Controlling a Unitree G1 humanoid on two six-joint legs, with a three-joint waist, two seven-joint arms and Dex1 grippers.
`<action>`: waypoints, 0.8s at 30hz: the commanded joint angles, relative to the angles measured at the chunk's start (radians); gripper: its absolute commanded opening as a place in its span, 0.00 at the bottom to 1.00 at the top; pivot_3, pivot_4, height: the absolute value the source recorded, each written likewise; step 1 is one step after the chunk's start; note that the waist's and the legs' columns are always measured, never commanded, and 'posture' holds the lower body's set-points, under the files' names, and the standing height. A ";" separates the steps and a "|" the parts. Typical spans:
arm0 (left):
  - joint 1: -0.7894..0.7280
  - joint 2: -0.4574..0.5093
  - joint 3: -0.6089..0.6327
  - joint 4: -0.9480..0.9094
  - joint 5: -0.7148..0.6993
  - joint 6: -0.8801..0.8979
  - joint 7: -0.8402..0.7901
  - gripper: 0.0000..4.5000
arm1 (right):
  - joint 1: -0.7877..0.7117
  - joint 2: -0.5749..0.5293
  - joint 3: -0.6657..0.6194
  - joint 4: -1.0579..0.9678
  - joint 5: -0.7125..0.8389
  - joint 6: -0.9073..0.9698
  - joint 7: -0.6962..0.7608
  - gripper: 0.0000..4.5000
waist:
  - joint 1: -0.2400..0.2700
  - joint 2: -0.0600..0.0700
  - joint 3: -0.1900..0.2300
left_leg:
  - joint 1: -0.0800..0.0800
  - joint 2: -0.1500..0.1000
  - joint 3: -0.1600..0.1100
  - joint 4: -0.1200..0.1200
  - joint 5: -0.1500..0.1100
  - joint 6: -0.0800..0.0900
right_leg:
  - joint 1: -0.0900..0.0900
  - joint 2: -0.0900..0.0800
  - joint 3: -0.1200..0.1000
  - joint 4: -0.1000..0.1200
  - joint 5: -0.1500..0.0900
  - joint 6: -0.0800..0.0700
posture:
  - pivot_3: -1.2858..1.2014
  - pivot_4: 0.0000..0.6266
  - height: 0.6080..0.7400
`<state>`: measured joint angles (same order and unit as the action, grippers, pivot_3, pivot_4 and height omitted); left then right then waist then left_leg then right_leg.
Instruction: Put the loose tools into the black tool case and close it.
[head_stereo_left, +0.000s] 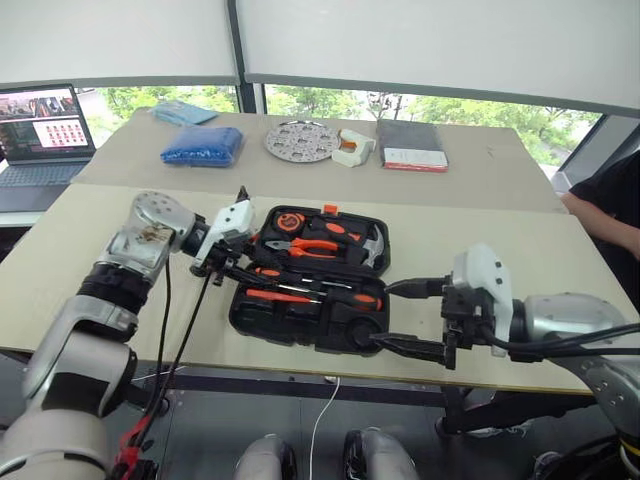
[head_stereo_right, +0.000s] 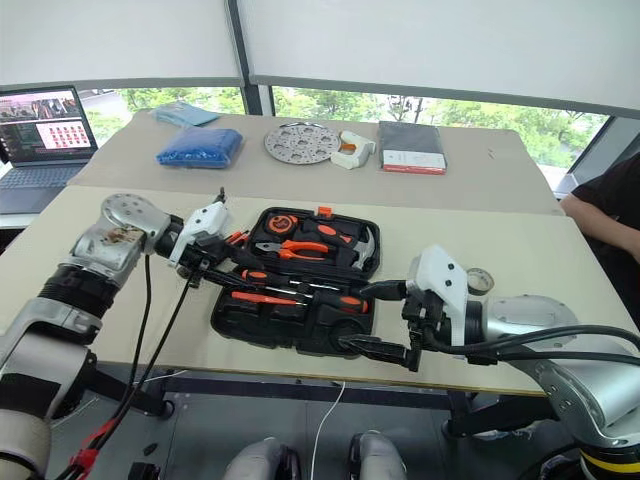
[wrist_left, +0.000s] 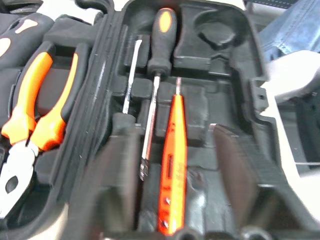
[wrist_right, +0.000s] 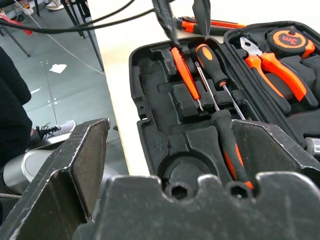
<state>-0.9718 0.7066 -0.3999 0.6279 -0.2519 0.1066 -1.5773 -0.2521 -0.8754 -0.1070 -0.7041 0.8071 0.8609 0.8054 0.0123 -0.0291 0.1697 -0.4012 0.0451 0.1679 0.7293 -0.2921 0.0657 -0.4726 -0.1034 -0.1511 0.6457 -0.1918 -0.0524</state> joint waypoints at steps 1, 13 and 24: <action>0.021 -0.022 0.059 -0.005 0.011 0.011 0.019 0.11 | -0.008 -0.001 -0.012 -0.009 0.001 -0.033 0.009 1.00 | -0.002 0.000 0.000 | 0.000 0.000 0.000 0.000 0.000 0.000 | 0.000 0.000 0.000 0.000 0.000 0.000 | 0.52 0.24 0.84; 0.193 -0.034 0.088 -0.104 0.094 -0.006 0.085 0.01 | -0.011 -0.001 0.001 0.005 -0.005 -0.042 0.005 1.00 | -0.001 0.000 0.000 | 0.001 0.000 0.000 0.000 0.000 0.000 | 0.001 -0.002 0.000 0.000 0.000 0.000 | 0.52 0.24 0.84; 0.185 -0.031 0.184 -0.127 0.054 0.070 0.103 0.01 | -0.009 0.001 0.006 0.009 -0.003 -0.043 0.004 1.00 | -0.002 0.000 -0.001 | 0.002 0.001 0.000 0.000 0.000 0.000 | 0.001 -0.004 0.000 0.001 0.000 0.000 | 0.52 0.24 0.84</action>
<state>-0.7513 0.6676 -0.2640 0.4990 -0.1830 0.1535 -1.4944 -0.2538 -0.8755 -0.0900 -0.6831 0.8031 0.8444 0.8051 0.0107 -0.0291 0.1691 -0.3991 0.0457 0.1679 0.7295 -0.2921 0.0657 -0.4713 -0.1070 -0.1510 0.6470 -0.1914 -0.0520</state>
